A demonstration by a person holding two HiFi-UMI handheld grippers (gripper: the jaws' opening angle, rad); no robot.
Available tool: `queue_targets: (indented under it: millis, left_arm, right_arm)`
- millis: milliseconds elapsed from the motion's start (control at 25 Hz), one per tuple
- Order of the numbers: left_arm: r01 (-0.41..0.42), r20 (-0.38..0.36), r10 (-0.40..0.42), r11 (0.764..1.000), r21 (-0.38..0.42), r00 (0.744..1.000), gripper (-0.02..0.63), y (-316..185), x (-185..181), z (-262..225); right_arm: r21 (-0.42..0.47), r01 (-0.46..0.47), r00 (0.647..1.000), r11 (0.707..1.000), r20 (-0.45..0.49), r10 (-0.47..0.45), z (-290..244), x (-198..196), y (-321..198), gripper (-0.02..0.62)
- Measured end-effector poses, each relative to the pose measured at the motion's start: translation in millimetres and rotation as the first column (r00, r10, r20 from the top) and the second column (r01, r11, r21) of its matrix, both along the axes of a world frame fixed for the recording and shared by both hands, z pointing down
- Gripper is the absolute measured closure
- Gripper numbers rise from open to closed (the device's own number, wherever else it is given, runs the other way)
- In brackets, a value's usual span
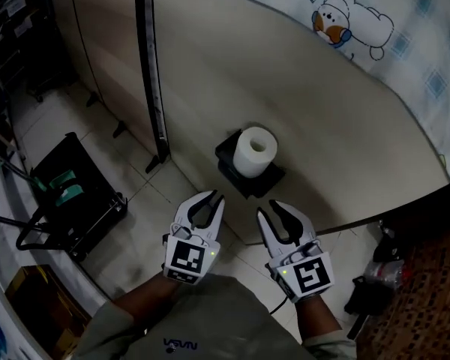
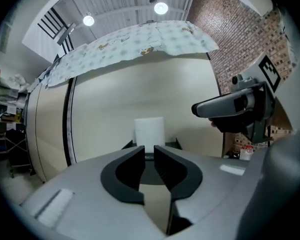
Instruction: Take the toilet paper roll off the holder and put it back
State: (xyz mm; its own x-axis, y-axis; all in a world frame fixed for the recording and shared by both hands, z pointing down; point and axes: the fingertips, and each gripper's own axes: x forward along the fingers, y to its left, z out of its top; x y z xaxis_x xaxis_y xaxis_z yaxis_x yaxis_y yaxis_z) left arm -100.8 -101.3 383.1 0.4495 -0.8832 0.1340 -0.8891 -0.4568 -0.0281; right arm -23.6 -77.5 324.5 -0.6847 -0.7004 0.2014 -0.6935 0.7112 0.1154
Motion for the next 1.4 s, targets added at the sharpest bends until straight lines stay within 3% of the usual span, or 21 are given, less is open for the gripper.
queue_targets:
  millis: [200, 600, 880, 1400]
  left_arm:
    - [-0.052, -0.02, 0.053, 0.998, 0.027, 0.998, 0.578, -31.8, -13.0, -5.4]
    - [-0.127, -0.04, 0.128, 0.992, 0.019, 0.991, 0.578, -72.6, -16.0, 2.6]
    - [-0.083, -0.058, 0.082, 0.997, -0.006, 0.995, 0.578, -76.1, -10.3, 11.7]
    - [-0.055, -0.07, 0.053, 0.998, -0.028, 0.996, 0.578, -75.1, -19.0, 23.3]
  right_arm:
    - [0.01, 0.009, 0.992, 1.0, -0.124, -0.008, -22.1, -20.5, -29.7, 0.478]
    - [-0.08, 0.059, 0.937, 0.995, -0.339, -0.083, -24.0, -42.3, -75.7, 0.437]
    - [-0.19, 0.183, 0.816, 0.964, -0.518, -0.257, -5.9, -43.6, -81.0, 0.416]
    - [-0.321, 0.169, 0.671, 0.932, -0.655, -0.348, 11.7, -56.9, -103.2, 0.407]
